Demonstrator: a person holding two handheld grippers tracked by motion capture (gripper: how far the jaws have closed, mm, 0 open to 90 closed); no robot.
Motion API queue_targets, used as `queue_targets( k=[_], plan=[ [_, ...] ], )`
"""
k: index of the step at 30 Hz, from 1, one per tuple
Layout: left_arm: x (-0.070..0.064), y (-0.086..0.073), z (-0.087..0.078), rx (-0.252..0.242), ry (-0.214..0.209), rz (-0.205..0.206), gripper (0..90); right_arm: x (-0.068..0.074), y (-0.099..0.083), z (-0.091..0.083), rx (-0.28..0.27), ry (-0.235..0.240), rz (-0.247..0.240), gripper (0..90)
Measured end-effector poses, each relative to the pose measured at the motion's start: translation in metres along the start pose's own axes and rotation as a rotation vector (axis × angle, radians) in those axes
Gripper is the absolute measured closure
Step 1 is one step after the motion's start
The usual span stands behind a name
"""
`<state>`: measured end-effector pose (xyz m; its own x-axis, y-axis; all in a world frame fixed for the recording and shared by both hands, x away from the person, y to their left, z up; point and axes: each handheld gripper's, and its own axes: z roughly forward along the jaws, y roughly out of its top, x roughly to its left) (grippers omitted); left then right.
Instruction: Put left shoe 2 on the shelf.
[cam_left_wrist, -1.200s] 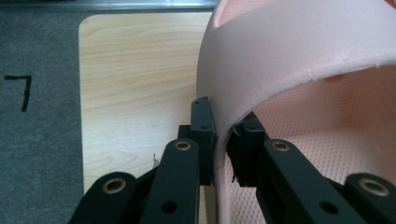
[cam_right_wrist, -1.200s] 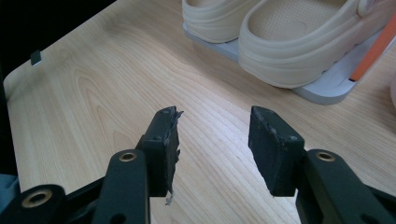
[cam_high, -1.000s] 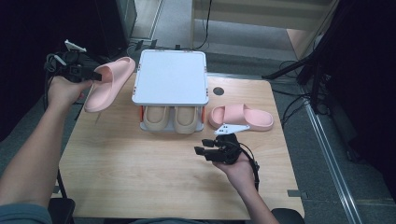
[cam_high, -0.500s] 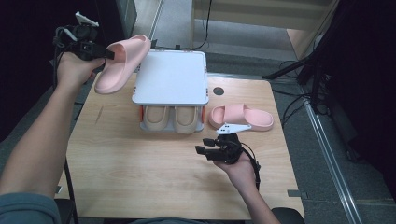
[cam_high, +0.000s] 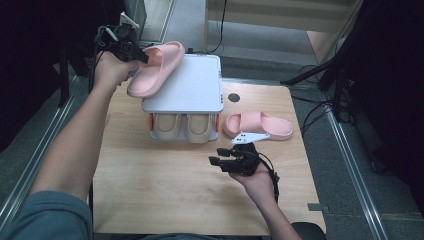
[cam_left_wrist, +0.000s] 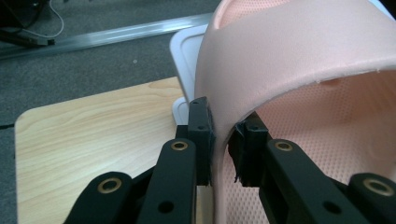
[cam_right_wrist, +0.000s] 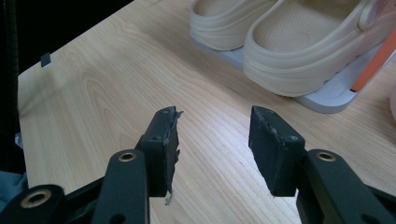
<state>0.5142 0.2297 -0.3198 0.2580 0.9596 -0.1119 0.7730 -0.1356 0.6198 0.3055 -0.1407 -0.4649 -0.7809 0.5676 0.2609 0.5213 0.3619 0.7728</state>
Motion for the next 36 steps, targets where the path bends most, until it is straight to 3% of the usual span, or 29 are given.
queue_targets(
  k=[3, 8, 20, 30, 36],
  plan=[
    [-0.005, 0.001, 0.008, -0.003, 0.000, -0.017, 77.9, 0.001, 0.000, 0.001, 0.001, 0.005, -0.002, 53.1],
    [-0.011, 0.001, 0.013, -0.006, 0.013, -0.009, 76.8, 0.001, 0.001, 0.002, 0.006, 0.009, -0.008, 53.1],
    [-0.021, -0.002, 0.009, 0.034, -0.023, 0.000, 68.4, 0.002, 0.001, 0.004, 0.013, 0.008, -0.010, 52.9],
    [-0.029, -0.006, 0.007, 0.026, -0.033, 0.024, 66.8, 0.001, 0.001, 0.005, 0.014, 0.006, -0.011, 52.6],
    [-0.028, -0.009, 0.003, 0.015, -0.064, 0.011, 65.8, 0.001, 0.001, 0.004, 0.013, 0.004, -0.011, 52.2]
  ],
)
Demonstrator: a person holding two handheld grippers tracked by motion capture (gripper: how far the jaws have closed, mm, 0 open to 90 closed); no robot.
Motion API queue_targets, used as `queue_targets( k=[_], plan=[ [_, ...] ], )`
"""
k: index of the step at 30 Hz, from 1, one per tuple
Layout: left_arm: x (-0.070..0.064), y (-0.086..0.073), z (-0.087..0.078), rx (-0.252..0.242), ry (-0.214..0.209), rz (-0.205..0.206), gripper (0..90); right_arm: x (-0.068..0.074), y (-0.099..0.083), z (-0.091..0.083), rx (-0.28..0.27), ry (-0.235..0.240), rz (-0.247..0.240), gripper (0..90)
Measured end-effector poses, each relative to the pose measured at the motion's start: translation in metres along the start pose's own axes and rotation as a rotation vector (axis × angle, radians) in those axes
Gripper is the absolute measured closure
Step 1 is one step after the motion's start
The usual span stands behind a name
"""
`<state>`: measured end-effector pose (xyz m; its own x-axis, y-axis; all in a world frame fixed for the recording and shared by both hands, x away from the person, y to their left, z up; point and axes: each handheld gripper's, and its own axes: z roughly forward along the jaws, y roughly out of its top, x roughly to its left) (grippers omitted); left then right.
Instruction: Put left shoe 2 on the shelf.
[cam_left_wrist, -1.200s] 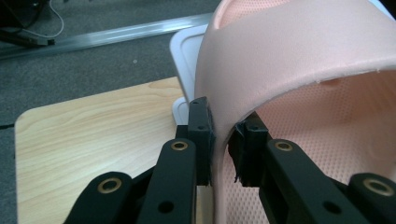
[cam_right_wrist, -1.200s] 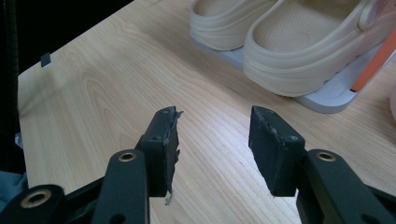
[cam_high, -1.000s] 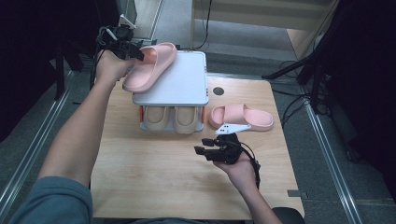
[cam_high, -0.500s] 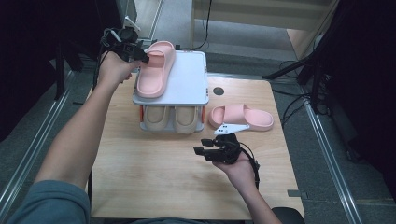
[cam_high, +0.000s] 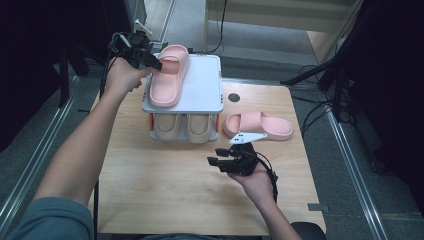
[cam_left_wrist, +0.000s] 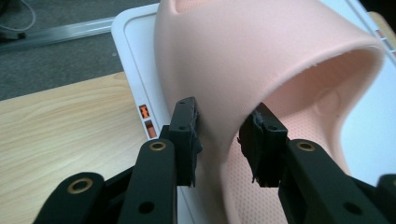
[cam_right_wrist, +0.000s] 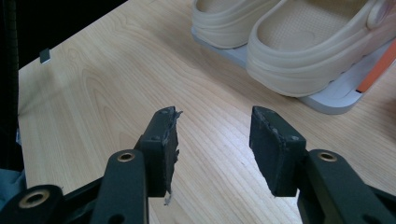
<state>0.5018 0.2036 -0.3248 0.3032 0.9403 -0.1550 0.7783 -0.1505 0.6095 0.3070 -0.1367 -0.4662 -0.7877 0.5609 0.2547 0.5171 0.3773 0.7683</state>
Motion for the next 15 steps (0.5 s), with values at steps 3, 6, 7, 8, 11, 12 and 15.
queue_targets(
  k=[3, 6, 7, 8, 11, 12, 15],
  plan=[
    [-0.001, -0.001, -0.007, -0.012, -0.008, 0.013, 62.0, -0.002, 0.001, -0.002, -0.011, -0.006, 0.006, 52.2],
    [0.000, -0.004, -0.018, -0.028, -0.021, 0.027, 59.4, -0.003, 0.002, -0.006, -0.017, -0.029, 0.000, 53.1],
    [0.001, -0.006, -0.022, -0.034, -0.030, 0.027, 58.5, -0.005, 0.002, -0.008, -0.020, -0.032, -0.001, 53.3],
    [0.003, -0.008, -0.026, -0.036, -0.054, 0.027, 57.1, -0.005, 0.003, -0.010, -0.023, -0.034, 0.014, 53.6],
    [0.005, -0.016, -0.037, -0.054, -0.088, 0.037, 55.3, -0.013, 0.005, -0.015, -0.038, -0.050, 0.019, 54.3],
    [0.006, -0.018, -0.040, -0.060, -0.093, 0.044, 54.8, -0.016, 0.006, -0.016, -0.044, -0.057, 0.020, 54.6],
    [0.009, -0.027, -0.049, -0.064, -0.095, 0.050, 52.8, -0.026, 0.008, -0.024, -0.063, -0.086, 0.023, 55.2]
  ],
)
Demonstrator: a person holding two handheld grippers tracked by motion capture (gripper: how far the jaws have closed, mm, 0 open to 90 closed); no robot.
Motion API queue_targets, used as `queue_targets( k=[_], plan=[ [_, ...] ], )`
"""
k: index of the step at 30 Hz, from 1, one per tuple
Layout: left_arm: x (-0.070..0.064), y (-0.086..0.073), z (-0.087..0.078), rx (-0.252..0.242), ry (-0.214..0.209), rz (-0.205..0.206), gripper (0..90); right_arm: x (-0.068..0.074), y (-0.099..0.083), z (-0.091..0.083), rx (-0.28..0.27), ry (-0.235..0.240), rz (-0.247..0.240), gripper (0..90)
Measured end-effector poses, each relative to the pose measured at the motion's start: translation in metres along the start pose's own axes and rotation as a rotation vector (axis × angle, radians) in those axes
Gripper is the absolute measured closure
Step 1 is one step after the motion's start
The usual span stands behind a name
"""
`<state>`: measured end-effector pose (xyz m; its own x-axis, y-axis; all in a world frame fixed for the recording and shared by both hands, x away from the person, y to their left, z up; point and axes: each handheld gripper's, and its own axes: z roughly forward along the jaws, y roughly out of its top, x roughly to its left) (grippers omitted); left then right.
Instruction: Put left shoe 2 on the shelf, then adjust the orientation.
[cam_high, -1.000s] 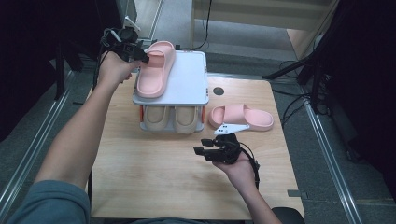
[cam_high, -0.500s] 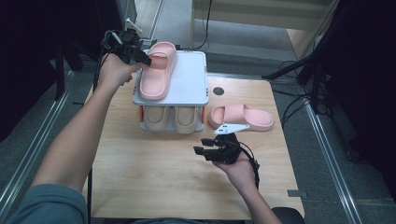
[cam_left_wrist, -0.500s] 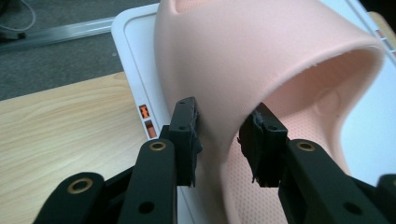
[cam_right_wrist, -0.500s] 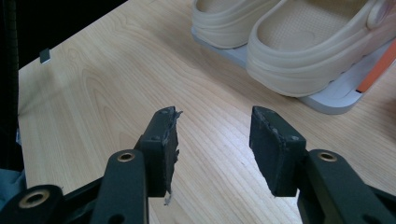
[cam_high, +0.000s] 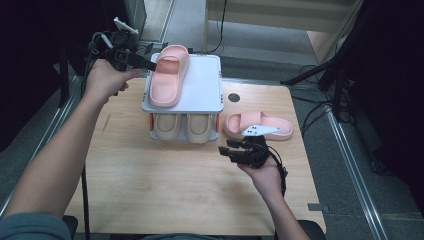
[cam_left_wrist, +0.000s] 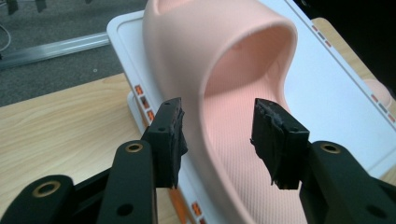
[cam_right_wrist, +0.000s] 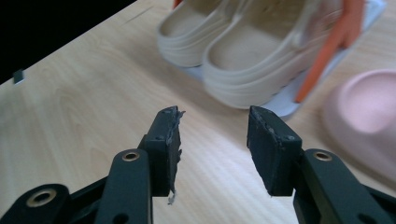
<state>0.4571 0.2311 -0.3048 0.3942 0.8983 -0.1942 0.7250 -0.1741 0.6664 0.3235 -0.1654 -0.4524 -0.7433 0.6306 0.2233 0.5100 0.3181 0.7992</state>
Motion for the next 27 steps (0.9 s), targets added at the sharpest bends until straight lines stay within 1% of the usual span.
queue_targets(
  k=[3, 4, 5, 6, 8, 9, 11, 13, 14, 15, 17, 18, 20, 24, 25, 27],
  plan=[
    [0.004, -0.009, -0.006, -0.004, 0.001, 0.001, 50.9, -0.012, 0.002, -0.006, -0.012, -0.025, 0.014, 57.1],
    [0.006, -0.015, -0.008, -0.009, 0.001, 0.003, 50.5, -0.016, 0.003, -0.008, -0.014, -0.032, 0.021, 57.6],
    [0.007, -0.017, -0.009, -0.010, 0.002, 0.001, 50.2, -0.023, 0.004, -0.010, -0.016, -0.046, 0.027, 59.1],
    [0.008, -0.022, -0.010, -0.014, -0.001, -0.002, 50.0, -0.027, 0.004, -0.011, -0.017, -0.051, 0.029, 59.6],
    [0.012, -0.030, -0.011, -0.019, -0.010, -0.018, 48.4, -0.037, 0.005, -0.013, -0.014, -0.079, 0.033, 60.2],
    [0.014, -0.034, -0.010, -0.012, -0.020, -0.016, 47.6, -0.042, 0.005, -0.013, -0.008, -0.087, 0.036, 60.5],
    [0.015, -0.043, -0.010, -0.008, -0.017, 0.009, 46.7, -0.052, 0.005, -0.013, 0.002, -0.114, 0.031, 61.8],
    [0.017, -0.052, -0.010, -0.006, -0.016, 0.008, 46.2, -0.061, 0.005, -0.012, 0.003, -0.125, 0.031, 64.5],
    [0.018, -0.057, -0.010, -0.008, -0.020, 0.008, 46.1, -0.066, 0.005, -0.012, 0.000, -0.121, 0.043, 65.6],
    [0.018, -0.061, -0.010, -0.011, -0.022, 0.004, 45.8, -0.070, 0.005, -0.012, 0.011, -0.125, 0.063, 65.6],
    [0.020, -0.069, -0.010, -0.015, -0.028, 0.005, 45.6, -0.079, 0.006, -0.011, 0.005, -0.126, 0.074, 67.5],
    [0.020, -0.073, -0.009, -0.017, -0.029, 0.002, 45.6, -0.083, 0.006, -0.011, 0.000, -0.131, 0.084, 67.6],
    [0.022, -0.080, -0.008, -0.023, -0.034, -0.005, 45.4, -0.091, 0.006, -0.012, -0.009, -0.133, 0.110, 70.9],
    [0.024, -0.093, -0.003, -0.023, -0.046, -0.012, 45.0, -0.104, 0.005, -0.012, -0.014, -0.159, 0.144, 75.3],
    [0.023, -0.096, -0.001, -0.024, -0.047, -0.016, 44.9, -0.107, 0.004, -0.012, -0.015, -0.161, 0.148, 76.6],
    [0.023, -0.103, 0.002, -0.019, -0.046, -0.011, 44.5, -0.111, 0.004, -0.013, -0.018, -0.168, 0.151, 80.1]
  ],
)
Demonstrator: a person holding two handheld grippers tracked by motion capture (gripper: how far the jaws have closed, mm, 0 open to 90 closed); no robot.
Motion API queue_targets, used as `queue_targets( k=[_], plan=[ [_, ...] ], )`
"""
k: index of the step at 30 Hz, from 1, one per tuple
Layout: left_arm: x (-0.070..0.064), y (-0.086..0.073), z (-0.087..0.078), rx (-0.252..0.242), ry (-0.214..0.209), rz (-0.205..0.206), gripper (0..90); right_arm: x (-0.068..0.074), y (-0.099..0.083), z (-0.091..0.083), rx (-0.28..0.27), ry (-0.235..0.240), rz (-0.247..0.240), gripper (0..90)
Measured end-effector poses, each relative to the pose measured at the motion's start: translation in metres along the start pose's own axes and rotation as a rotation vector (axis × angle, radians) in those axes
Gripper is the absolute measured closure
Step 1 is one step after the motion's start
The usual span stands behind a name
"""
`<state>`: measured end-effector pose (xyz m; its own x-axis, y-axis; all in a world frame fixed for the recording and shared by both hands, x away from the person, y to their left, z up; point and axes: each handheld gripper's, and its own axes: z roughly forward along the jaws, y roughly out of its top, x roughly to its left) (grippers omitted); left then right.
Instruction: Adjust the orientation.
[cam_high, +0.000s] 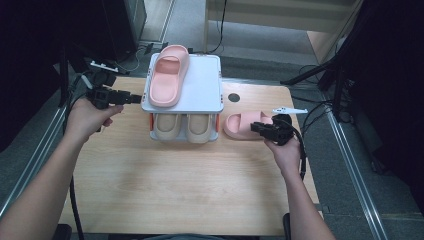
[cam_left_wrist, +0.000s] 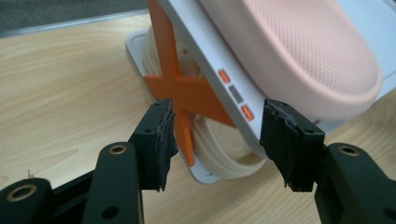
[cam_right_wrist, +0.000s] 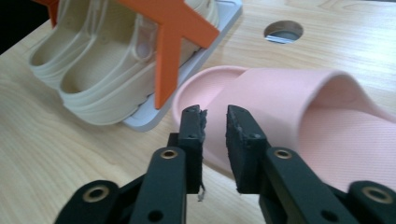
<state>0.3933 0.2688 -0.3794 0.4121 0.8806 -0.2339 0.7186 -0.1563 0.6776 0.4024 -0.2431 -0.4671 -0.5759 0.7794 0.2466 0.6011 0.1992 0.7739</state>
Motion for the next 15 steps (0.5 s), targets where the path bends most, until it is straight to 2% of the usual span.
queue_targets(
  k=[3, 5, 9, 12, 15],
  plan=[
    [0.000, -0.009, 0.003, -0.006, 0.006, 0.002, 44.8, -0.005, 0.001, 0.001, 0.000, -0.025, -0.002, 84.5],
    [0.002, -0.015, 0.004, -0.020, -0.003, -0.014, 44.9, -0.010, 0.002, 0.003, 0.002, -0.046, -0.009, 86.1],
    [0.004, -0.024, 0.005, -0.019, 0.004, -0.012, 44.6, -0.021, 0.002, 0.007, 0.010, -0.077, 0.005, 89.4],
    [0.004, -0.031, 0.006, -0.021, 0.005, -0.011, 44.4, -0.027, 0.003, 0.007, -0.007, -0.054, 0.026, 90.0],
    [0.003, -0.040, 0.009, -0.021, 0.012, -0.008, 44.2, -0.028, 0.004, 0.006, -0.015, -0.065, 0.024, 90.0]
  ],
)
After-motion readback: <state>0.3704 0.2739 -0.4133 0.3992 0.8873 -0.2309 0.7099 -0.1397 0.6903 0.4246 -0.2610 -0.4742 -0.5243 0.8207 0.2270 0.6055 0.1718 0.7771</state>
